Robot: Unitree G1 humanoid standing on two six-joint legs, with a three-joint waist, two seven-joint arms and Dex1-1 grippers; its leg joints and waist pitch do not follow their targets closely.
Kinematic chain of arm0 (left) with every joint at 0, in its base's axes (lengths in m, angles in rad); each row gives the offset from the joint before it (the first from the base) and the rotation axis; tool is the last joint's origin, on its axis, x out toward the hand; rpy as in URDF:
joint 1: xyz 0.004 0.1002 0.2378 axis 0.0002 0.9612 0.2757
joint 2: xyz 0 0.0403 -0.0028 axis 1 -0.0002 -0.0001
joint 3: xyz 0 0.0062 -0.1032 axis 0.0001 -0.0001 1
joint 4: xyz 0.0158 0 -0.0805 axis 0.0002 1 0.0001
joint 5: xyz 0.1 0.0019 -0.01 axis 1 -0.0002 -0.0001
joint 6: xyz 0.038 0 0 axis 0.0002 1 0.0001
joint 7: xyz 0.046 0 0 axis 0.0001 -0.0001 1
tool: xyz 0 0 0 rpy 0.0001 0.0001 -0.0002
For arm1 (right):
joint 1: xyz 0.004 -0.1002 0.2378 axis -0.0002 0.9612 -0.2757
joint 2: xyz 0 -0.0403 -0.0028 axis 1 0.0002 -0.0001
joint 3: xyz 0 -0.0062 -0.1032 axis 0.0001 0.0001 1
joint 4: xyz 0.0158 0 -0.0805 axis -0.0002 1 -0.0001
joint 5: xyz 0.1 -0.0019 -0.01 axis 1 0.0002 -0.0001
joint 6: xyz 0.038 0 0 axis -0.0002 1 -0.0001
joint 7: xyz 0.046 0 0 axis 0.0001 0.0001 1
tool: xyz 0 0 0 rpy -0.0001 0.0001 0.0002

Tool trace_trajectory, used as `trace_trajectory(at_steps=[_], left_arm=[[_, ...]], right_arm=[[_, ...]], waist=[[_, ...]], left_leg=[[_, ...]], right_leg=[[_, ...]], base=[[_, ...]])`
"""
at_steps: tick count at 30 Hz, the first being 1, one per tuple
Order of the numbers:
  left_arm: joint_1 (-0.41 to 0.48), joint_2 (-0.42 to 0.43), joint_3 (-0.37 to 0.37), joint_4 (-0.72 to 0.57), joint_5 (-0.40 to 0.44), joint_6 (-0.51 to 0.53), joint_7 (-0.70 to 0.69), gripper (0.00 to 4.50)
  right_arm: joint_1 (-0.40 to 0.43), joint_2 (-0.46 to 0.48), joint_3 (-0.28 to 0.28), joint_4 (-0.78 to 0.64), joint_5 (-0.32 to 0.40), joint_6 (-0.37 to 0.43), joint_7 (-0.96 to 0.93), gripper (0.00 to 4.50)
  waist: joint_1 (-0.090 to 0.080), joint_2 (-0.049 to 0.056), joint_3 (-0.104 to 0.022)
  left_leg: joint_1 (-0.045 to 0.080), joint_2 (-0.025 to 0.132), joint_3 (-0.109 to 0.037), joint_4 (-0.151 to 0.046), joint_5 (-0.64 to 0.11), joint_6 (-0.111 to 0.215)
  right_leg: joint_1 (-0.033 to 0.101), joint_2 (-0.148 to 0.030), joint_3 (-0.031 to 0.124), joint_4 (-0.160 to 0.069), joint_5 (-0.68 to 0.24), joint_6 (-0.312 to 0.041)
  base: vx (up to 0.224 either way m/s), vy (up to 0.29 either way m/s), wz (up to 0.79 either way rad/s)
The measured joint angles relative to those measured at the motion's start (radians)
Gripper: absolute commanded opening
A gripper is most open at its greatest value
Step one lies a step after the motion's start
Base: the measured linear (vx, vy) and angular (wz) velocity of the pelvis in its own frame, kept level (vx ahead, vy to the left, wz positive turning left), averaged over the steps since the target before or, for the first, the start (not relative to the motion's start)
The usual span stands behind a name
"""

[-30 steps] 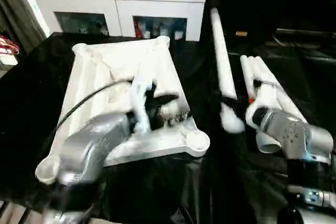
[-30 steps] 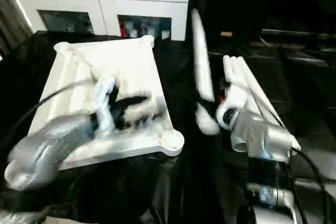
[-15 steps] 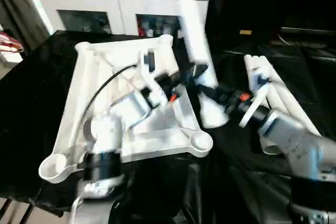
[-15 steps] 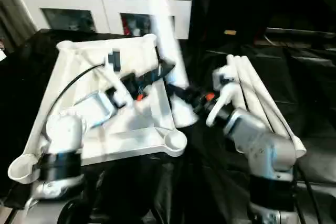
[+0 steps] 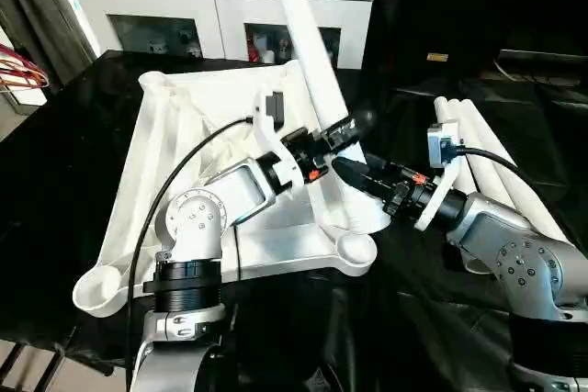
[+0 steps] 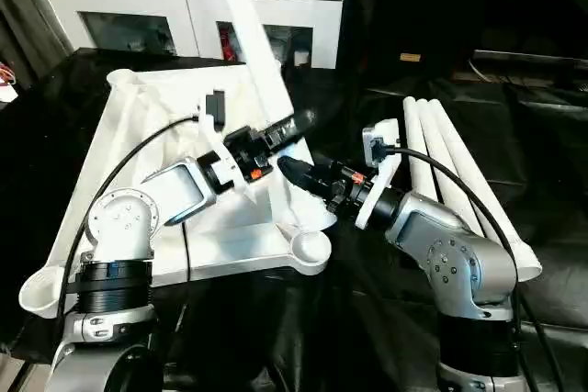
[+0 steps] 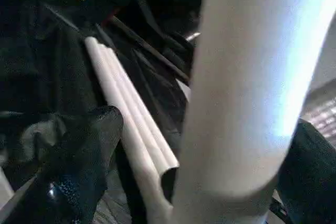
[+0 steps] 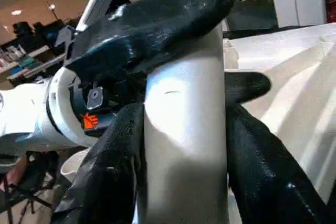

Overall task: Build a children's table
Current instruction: Pick table leg

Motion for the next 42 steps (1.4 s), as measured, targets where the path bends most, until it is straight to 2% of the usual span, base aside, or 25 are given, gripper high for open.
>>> trace_trajectory(at_steps=[2, 5, 11, 18, 22, 23, 25, 29, 31, 32, 35, 42], left_arm=[[-0.001, -0.001, 0.003, -0.001, 0.001, 0.0, 0.025, 4.5], [-0.007, -0.007, 0.019, -0.004, 0.0, 0.008, 0.074, 4.14], [-0.008, -0.011, 0.02, -0.012, 0.003, 0.009, 0.192, 3.67], [-0.008, -0.012, 0.027, -0.012, 0.0, -0.005, 0.261, 3.1], [-0.008, -0.012, 0.014, -0.012, -0.01, -0.023, 0.273, 2.73], [-0.008, -0.012, 0.011, -0.012, -0.012, -0.026, 0.273, 2.63], [-0.008, -0.011, -0.001, -0.012, -0.011, -0.037, 0.267, 2.49], [-0.01, 0.01, -0.056, -0.018, 0.036, -0.067, 0.19, 2.26], [-0.01, 0.06, -0.126, -0.031, 0.044, -0.07, 0.106, 2.03], [-0.01, 0.08, -0.144, -0.036, 0.043, -0.07, 0.069, 2.03], [-0.01, 0.108, -0.171, -0.041, 0.04, -0.068, -0.004, 1.98], [-0.025, 0.199, -0.204, -0.041, -0.007, -0.054, -0.244, 1.96]], right_arm=[[0.0, -0.003, 0.03, 0.002, -0.034, -0.027, -0.012, 1.89], [-0.001, 0.009, 0.077, 0.005, -0.104, -0.074, -0.057, 1.89], [-0.003, 0.051, 0.148, 0.005, -0.155, -0.117, -0.118, 1.89], [-0.004, 0.084, 0.183, 0.011, -0.209, -0.131, -0.184, 1.89], [-0.004, 0.085, 0.189, 0.011, -0.215, -0.14, -0.196, 1.89], [-0.004, 0.084, 0.19, 0.011, -0.216, -0.143, -0.197, 2.24], [-0.004, 0.081, 0.19, 0.011, -0.218, -0.147, -0.198, 2.59], [-0.004, 0.066, 0.164, 0.001, -0.187, -0.14, -0.188, 2.68], [-0.005, 0.01, 0.155, -0.016, -0.154, -0.105, -0.139, 3.04], [-0.006, -0.023, 0.152, -0.023, -0.138, -0.087, -0.107, 3.04], [-0.01, -0.081, 0.143, -0.025, -0.106, -0.053, -0.033, 3.1], [-0.038, -0.219, 0.108, 0.017, 0.029, 0.021, 0.203, 3.1]], waist=[[-0.001, 0.0, 0.0], [-0.001, 0.0, 0.0], [-0.001, 0.0, 0.0], [-0.001, 0.001, 0.0], [-0.002, 0.002, 0.0], [-0.002, 0.002, 0.0], [-0.002, 0.002, 0.0], [-0.002, 0.004, 0.001], [0.0, 0.004, 0.001], [-0.001, 0.004, 0.001], [-0.004, 0.005, 0.001], [-0.003, 0.004, 0.001]], left_leg=[[0.0, 0.0, 0.0, 0.0, 0.0, 0.0], [0.0, 0.0, 0.0, 0.0, 0.0, 0.0], [-0.001, 0.0, 0.0, 0.0, 0.0, 0.0], [-0.002, 0.0, -0.001, -0.001, -0.003, -0.004], [-0.003, 0.0, -0.001, -0.001, -0.004, -0.003], [-0.004, 0.0, 0.0, -0.001, -0.004, -0.003], [-0.003, 0.0, 0.0, -0.001, -0.004, -0.003], [-0.003, 0.0, 0.0, -0.001, -0.004, -0.003], [-0.003, -0.001, 0.0, -0.001, -0.004, -0.003], [-0.003, -0.001, 0.0, -0.001, -0.004, -0.003], [-0.003, -0.001, 0.0, -0.001, -0.004, -0.003], [-0.002, 0.0, 0.001, 0.0, 0.0, 0.003]], right_leg=[[0.0, 0.0, 0.0, 0.0, 0.0, 0.0], [0.0, 0.0, 0.0, 0.0, 0.0, 0.0], [0.0, 0.0, 0.0, -0.002, 0.0, 0.0], [0.0, 0.0, 0.0, -0.006, 0.003, 0.004], [0.0, 0.0, 0.0, -0.009, 0.005, 0.006], [0.0, 0.0, 0.0, -0.009, 0.005, 0.006], [0.0, 0.0, 0.0, -0.009, 0.005, 0.006], [0.0, 0.0, 0.0, -0.009, 0.005, 0.007], [0.0, 0.0, 0.001, -0.009, 0.005, 0.007], [0.0, 0.0, 0.001, -0.009, 0.005, 0.007], [0.0, 0.0, 0.001, -0.009, 0.005, 0.007], [0.0, 0.0, 0.001, -0.008, 0.006, 0.006]], base=[[0.0, 0.0, 0.0], [0.0, 0.0, 0.0], [0.0, 0.0, 0.0], [0.0, 0.0, 0.0], [0.0, 0.0, 0.0], [0.0, 0.0, 0.0], [0.0, 0.0, 0.0], [0.0, 0.0, 0.0], [0.0, 0.0, 0.0], [0.0, 0.0, 0.0], [0.0, 0.0, 0.0], [0.0, 0.0, 0.0]])
